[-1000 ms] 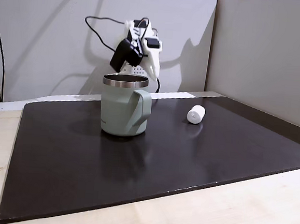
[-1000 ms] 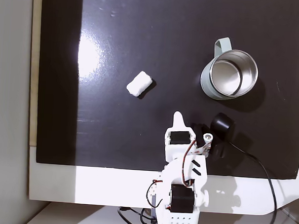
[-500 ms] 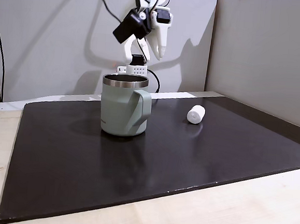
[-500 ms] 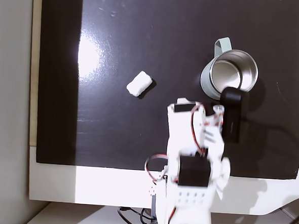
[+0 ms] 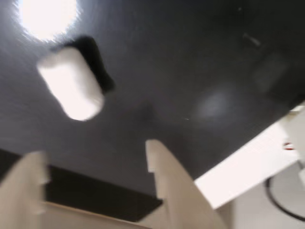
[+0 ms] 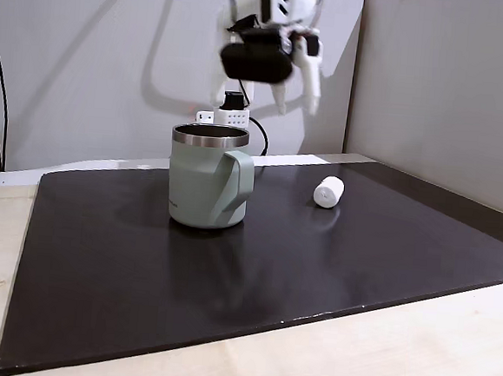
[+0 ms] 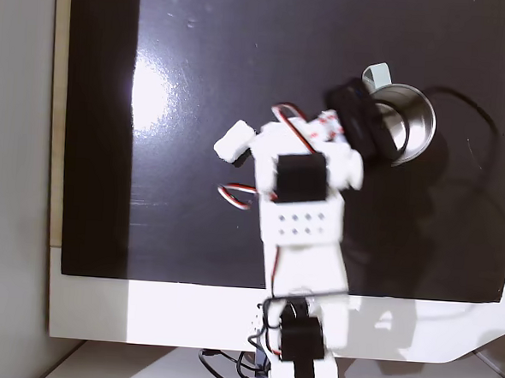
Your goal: Grasp a gauze and put it in the cup.
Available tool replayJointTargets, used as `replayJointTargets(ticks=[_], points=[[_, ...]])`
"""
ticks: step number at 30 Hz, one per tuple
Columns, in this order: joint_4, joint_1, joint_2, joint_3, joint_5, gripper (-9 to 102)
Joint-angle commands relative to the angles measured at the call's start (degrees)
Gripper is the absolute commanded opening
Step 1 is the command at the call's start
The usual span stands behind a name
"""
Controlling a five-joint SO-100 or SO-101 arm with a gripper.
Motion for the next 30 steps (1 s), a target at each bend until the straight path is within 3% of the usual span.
replayJointTargets(ticks=[1, 10, 30], points=[[0.7, -2.0, -1.6, -3.4, -2.9, 32], [0.2, -5.5, -10.5, -5.1, -4.7, 36], [-11.1, -10.7, -28.3, -4.5, 0.3, 35]])
